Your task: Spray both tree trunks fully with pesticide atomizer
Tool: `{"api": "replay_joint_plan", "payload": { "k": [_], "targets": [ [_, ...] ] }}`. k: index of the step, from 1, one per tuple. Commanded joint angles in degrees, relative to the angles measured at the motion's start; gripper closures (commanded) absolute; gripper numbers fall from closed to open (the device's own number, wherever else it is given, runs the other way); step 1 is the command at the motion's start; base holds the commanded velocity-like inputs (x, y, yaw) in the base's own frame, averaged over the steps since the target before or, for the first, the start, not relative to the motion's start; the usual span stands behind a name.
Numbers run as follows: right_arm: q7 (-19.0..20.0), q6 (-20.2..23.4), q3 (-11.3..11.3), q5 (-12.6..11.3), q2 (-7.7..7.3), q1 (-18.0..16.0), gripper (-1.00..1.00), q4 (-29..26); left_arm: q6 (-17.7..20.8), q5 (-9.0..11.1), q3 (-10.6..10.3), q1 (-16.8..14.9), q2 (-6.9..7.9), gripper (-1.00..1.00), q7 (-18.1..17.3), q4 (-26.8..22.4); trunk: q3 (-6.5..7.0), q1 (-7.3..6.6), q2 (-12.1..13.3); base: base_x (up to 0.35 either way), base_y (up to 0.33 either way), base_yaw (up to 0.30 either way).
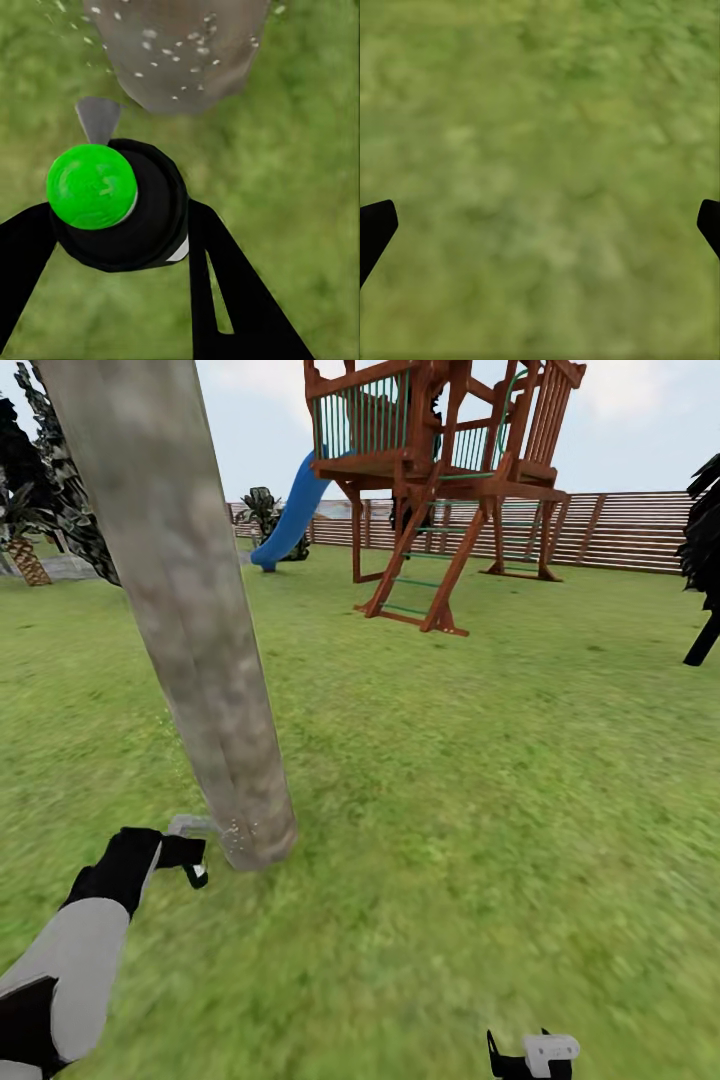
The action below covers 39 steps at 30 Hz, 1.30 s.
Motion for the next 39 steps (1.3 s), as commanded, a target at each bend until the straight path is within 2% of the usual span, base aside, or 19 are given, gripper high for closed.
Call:
{"api": "replay_joint_plan", "payload": {
  "k": [1, 2, 3, 4, 7, 8, 13, 16, 19, 21, 22, 23, 25, 28, 29, 33, 36, 37, 39],
  "targets": [
    [0.0, 0.0, 0.0, 0.0, 0.0, 0.0, -1.0, 0.0, 1.35, 0.32, -0.12, -0.68, 1.95, 1.0, -1.17, 0.04, -0.01, 0.0, 0.0, 0.0, 0.0, 0.0],
    [0.0, 0.0, 0.0, 0.0, 0.0, 0.0, -1.0, 0.0, 2.24, 0.32, -0.26, -1.02, 3.62, 1.0, -2.29, 0.06, -0.01, 0.0, 0.0, 0.0, 0.0, 0.0],
    [0.0, 0.0, 0.0, 0.02, 0.0, 0.0, -1.0, 0.0, 2.4, 0.31, -0.37, -0.88, 3.87, 1.0, -2.64, 0.06, -0.01, 0.0, 0.0, 0.0, 0.0, 0.0],
    [0.0, 0.0, 0.0, 0.01, 0.0, 0.0, -1.0, 0.0, 2.47, 0.35, -1.43, -0.76, 3.54, 1.0, -2.79, 0.18, -0.01, 0.0, 0.0, 0.0, 0.0, 0.0],
    [0.0, 0.0, 0.0, 0.0, 0.0, 0.0, -1.0, 0.0, 2.66, 0.48, -6.61, -0.6, 0.19, 1.0, -2.88, 0.07, -0.01, 0.0, 0.0, 0.0, 0.0, 0.0],
    [0.0, 0.0, 0.0, 0.0, 0.0, 0.0, -1.0, 0.0, 2.64, 0.58, -6.96, -0.63, 0.18, 1.0, -2.93, 0.17, -0.01, 0.0, 0.0, 0.0, 0.0, 0.0],
    [0.0, 0.0, 0.0, 0.0, 0.0, 0.0, -1.0, 0.0, 2.6, 0.61, -7.46, -0.54, 0.7, 1.0, -2.97, -0.11, -0.01, 0.0, 0.0, -0.02, 0.0, 0.0],
    [0.0, 0.0, 0.0, 0.0, 0.0, 0.0, -1.0, 0.0, 2.62, 0.64, -7.46, -0.9, -0.18, 1.0, -2.97, -0.11, -0.01, 0.0, 0.0, -0.204, 0.0, 0.0],
    [0.0, 0.0, 0.0, 0.0, 0.0, 0.0, -1.0, 0.0, 2.86, 0.65, -7.47, -1.74, -2.27, 1.0, -2.97, -0.11, -0.01, 0.0, 0.0, -0.024, 0.0, 0.0],
    [0.0, 0.0, 0.0, 0.0, 0.0, 0.0, -1.0, 0.0, 2.96, 0.64, -7.39, -2.47, -0.79, 1.0, -2.97, -0.11, -0.01, 0.0, 0.0, -0.001, 0.0, 0.0],
    [0.0, 0.0, 0.0, 0.0, 0.0, 0.0, -1.0, 0.0, 2.97, 0.65, -7.29, -2.71, 1.32, 1.0, -3.02, -0.07, -0.01, 0.0, 0.0, 0.0, 0.0, 0.0],
    [0.0, 0.0, 0.0, 0.01, 0.0, 0.0, -1.0, 0.0, 2.97, 0.62, -7.41, -2.56, 1.95, 1.0, -3.65, -0.09, -0.01, 0.0, 0.0, 0.0, 0.0, 0.0],
    [0.0, 0.0, 0.0, 0.02, 0.0, 0.0, -1.0, 0.0, 2.89, 0.55, -7.45, -2.23, 1.65, 1.0, -5.5, -0.13, -0.01, 0.0, 0.0, 0.0, 0.0, 0.0],
    [0.0, 0.0, 0.0, 0.02, 0.0, 0.0, -1.0, 0.0, 2.88, 0.56, -7.47, -2.77, -1.21, 1.0, -6.2, -0.17, -0.01, 0.0, 0.0, -0.239, 0.054, 0.0],
    [0.0, 0.0, 0.0, 0.01, 0.0, 0.0, -1.0, 0.0, 2.88, 0.56, -7.52, -2.86, -1.38, 1.0, -6.21, -0.23, -0.01, 0.0, 0.0, -0.326, 0.084, 0.0],
    [0.0, 0.0, 0.0, 0.01, 0.0, 0.0, -1.0, 0.0, 4.25, 0.4, -7.53, -3.02, -0.39, 1.0, -6.3, -4.27, -0.01, 0.0, 0.0, -0.136, 0.029, 0.0],
    [0.0, 0.0, 0.0, 0.02, 0.0, 0.0, -1.0, 0.0, 7.23, 0.44, -7.54, -3.19, 2.55, 1.0, -8.06, -7.21, -0.01, 0.0, 0.0, -0.006, 0.001, 0.0],
    [0.0, 0.0, 0.0, 0.01, 0.0, 0.0, -1.0, 0.0, 7.41, 0.36, -7.62, -3.26, 2.49, 1.0, -9.94, -7.45, -0.01, 0.0, 0.0, 0.0, 0.0, 0.0],
    [0.0, 0.0, 0.0, 0.0, 0.0, 0.0, -1.0, 0.0, 7.58, 0.33, -8.47, -3.95, 0.82, 1.0, -11.11, -7.62, -0.01, 0.0, 0.0, 0.0, 0.0, 0.0]
  ]
}}
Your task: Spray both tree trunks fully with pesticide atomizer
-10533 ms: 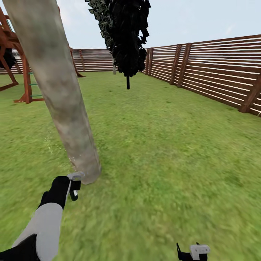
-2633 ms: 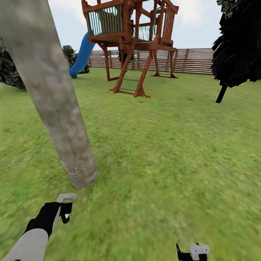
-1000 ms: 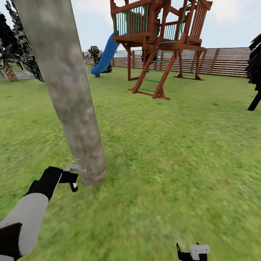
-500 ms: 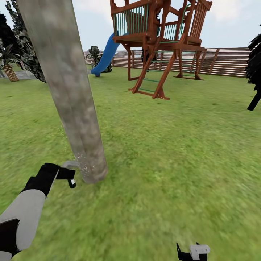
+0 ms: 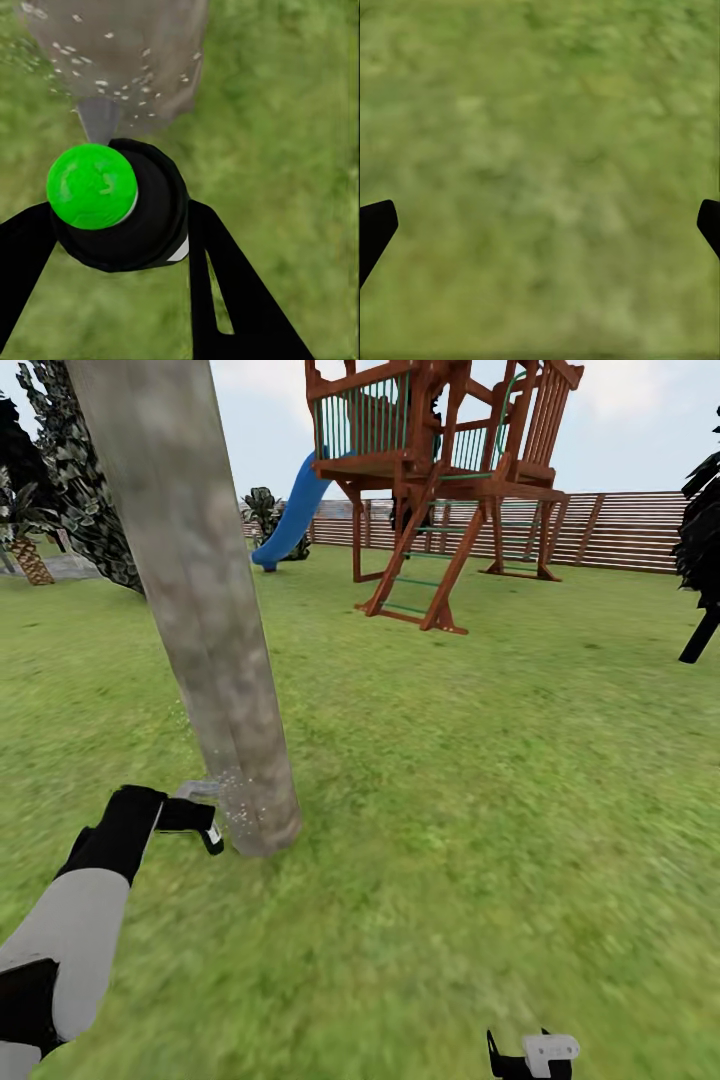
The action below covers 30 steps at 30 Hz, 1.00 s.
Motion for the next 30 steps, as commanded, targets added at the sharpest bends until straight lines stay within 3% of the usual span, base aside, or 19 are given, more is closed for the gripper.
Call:
{"api": "replay_joint_plan", "payload": {
  "k": [1, 3, 6, 7, 8, 10, 17, 19, 22, 30],
  "targets": [
    [0.0, 0.0, 0.01, 0.0, 0.0, 0.0, -1.0, 0.0, -0.2, -0.63, -0.37, -0.61, -0.74, 1.0, -0.19, -0.02, 0.0, 0.0, 0.0, 0.0, 0.0, 0.0],
    [0.0, 0.0, 0.01, 0.0, 0.0, 0.0, -1.0, 0.0, 1.12, -0.56, -0.69, -2.83, -1.24, 1.0, -0.36, -0.04, 0.0, 0.0, 0.0, 0.0, 0.0, 0.0],
    [0.0, 0.0, 0.01, 0.0, 0.0, 0.0, -1.0, 0.0, 2.98, -0.72, -0.79, -4.47, -0.26, 1.0, -0.46, -0.07, 0.0, 0.0, 0.0, 0.0, 0.0, 0.0],
    [0.0, 0.0, 0.01, 0.02, 0.0, 0.0, -1.0, 0.0, 3.07, -0.72, -0.77, -4.73, 0.68, 1.0, -0.47, -0.06, 0.0, 0.0, 0.0, 0.0, 0.0, 0.0],
    [0.0, 0.0, 0.01, 0.03, 0.0, 0.0, -1.0, 0.0, 3.14, -0.53, -0.69, -4.92, 2.71, 1.0, -0.85, -0.05, 0.0, 0.0, 0.0, 0.0, 0.0, 0.0],
    [0.0, 0.0, 0.01, 0.03, -0.01, 0.0, -1.0, 0.0, 3.16, -0.61, -0.76, -4.85, 3.57, 1.0, -2.34, -0.05, 0.0, 0.0, 0.0, 0.0, 0.0, 0.0],
    [0.0, 0.0, 0.01, 0.05, -0.13, 0.0, -1.0, 0.0, 3.09, -0.66, -1.02, -5.23, 2.84, 1.0, -3.36, -0.2, 0.0, 0.0, 0.0, -0.155, 0.0, 0.0],
    [0.0, 0.0, 0.01, 0.02, -0.46, 0.0, -1.0, 0.0, 3.13, -0.66, -1.19, -6.79, 2.53, 1.0, -3.32, -0.37, 0.0, 0.0, 0.0, -0.059, 0.0, 0.0],
    [0.0, 0.0, 0.01, 0.0, -0.6, 0.0, -1.0, 0.0, 3.47, -0.8, -1.16, -8.27, 3.06, 1.0, -3.29, -1.17, 0.0, 0.0, 0.0, -0.006, 0.0, 0.0],
    [0.0, 0.0, 0.01, 0.0, -0.53, 0.0, -1.0, 0.0, 3.43, -1.09, -1.44, -7.41, 3.34, 1.0, -3.29, -2.06, 0.0, 0.0, 0.0, 0.017, -0.017, 0.0]
  ]
}}
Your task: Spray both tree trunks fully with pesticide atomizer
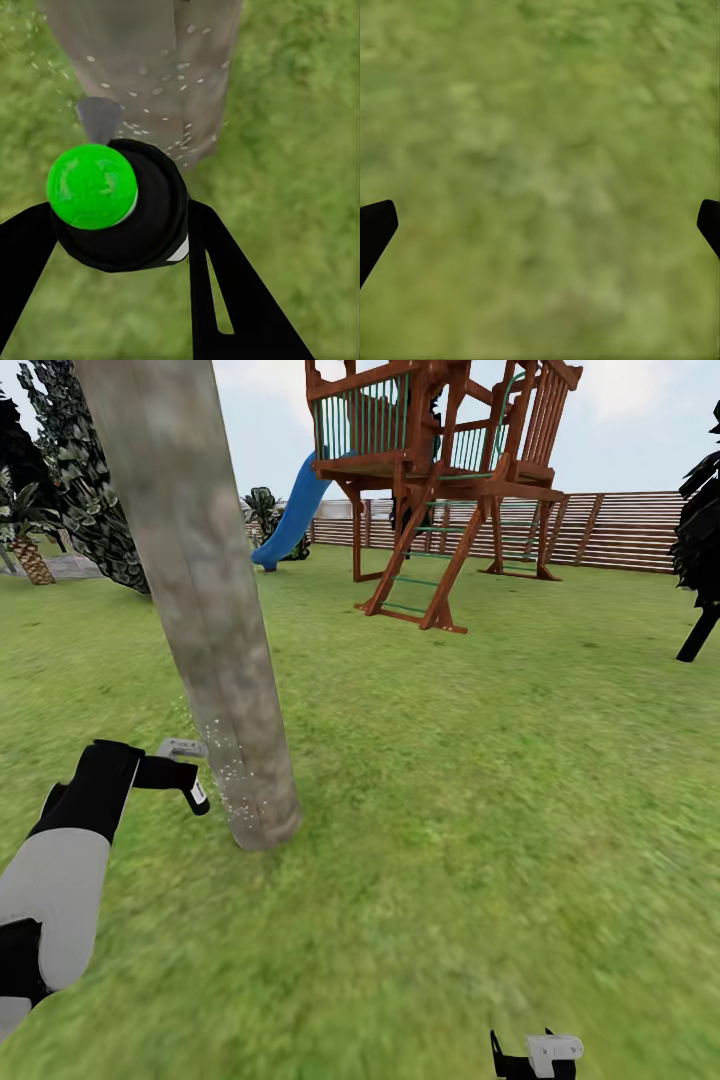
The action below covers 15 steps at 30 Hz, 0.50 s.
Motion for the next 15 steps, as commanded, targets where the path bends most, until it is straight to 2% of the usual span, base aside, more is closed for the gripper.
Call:
{"api": "replay_joint_plan", "payload": {
  "k": [1, 3, 6, 12, 15],
  "targets": [
    [0.0, 0.0, 0.0, 0.0, 0.0, 0.0, -1.0, 0.0, 0.01, 0.04, 0.0, 0.01, 0.0, 1.0, 0.0, -0.01, 0.0, 0.0, 0.0, 0.12, -0.175, 0.0],
    [0.0, 0.0, 0.0, 0.0, -0.01, 0.0, -1.0, 0.0, 0.01, 0.02, 0.0, 0.09, -0.07, 1.0, 0.05, -0.01, 0.0, 0.0, 0.0, 0.076, -0.24, 0.093],
    [0.0, 0.0, 0.0, 0.0, -0.02, 0.0, -1.0, 0.0, 0.01, 0.02, 0.0, 0.11, -0.09, 1.0, 0.17, -0.01, 0.0, 0.0, 0.0, -0.018, -0.27, 0.246],
    [0.0, 0.0, 0.0, 0.0, -0.01, 0.0, -1.0, 0.0, 0.01, 0.02, 0.0, 0.11, -0.09, 1.0, 0.35, -0.01, 0.0, 0.0, 0.0, -0.139, -0.252, 0.276],
    [0.0, 0.0, 0.0, 0.0, -0.05, 0.0, -1.0, 0.0, -0.08, -0.03, 0.0, 0.11, -0.22, 1.0, 0.39, -0.01, 0.0, 0.0, 0.0, -0.019, -0.27, 0.05]
  ]
}}
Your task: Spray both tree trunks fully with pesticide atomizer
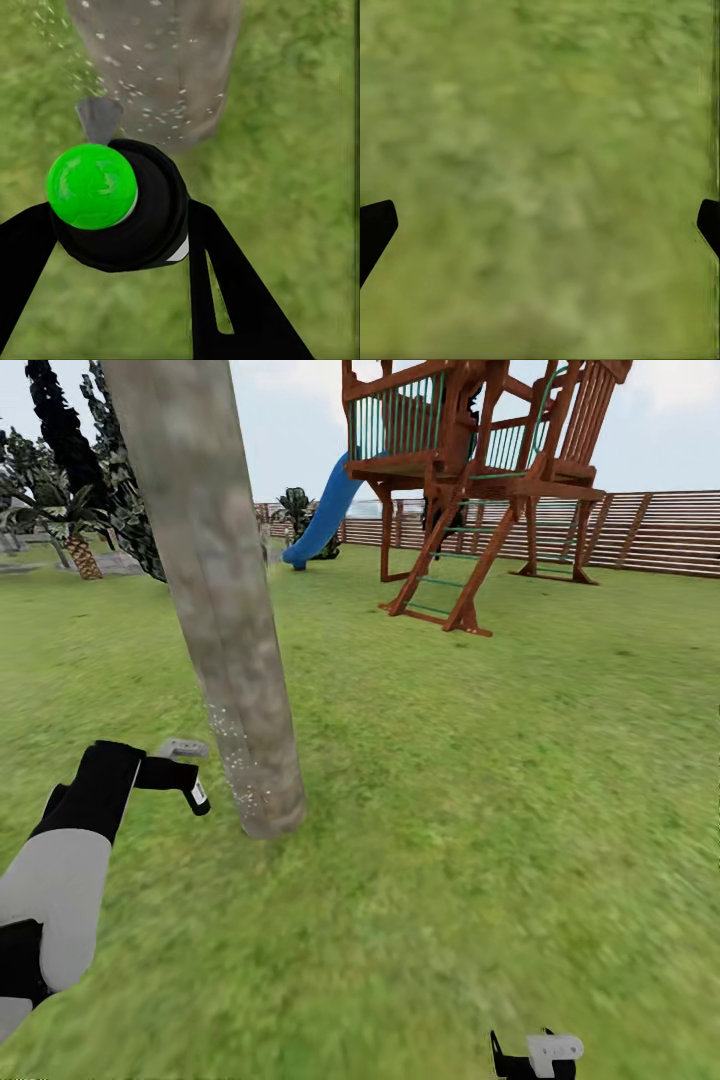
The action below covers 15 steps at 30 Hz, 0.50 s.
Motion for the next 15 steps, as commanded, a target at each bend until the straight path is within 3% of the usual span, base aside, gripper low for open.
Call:
{"api": "replay_joint_plan", "payload": {
  "k": [1, 15],
  "targets": [
    [0.0, 0.0, 0.0, 0.0, -0.02, 0.0, -1.0, 0.0, -0.01, 0.04, 0.0, 0.0, -0.02, 1.0, 0.02, 0.0, 0.0, 0.0, 0.0, -0.004, -0.273, 0.01],
    [0.0, 0.0, 0.0, 0.0, -0.04, 0.0, -1.0, 0.0, -0.01, -0.03, 0.05, 0.0, 0.11, 1.0, 0.14, 0.08, 0.0, 0.0, 0.0, 0.0, -0.274, 0.001]
  ]
}}
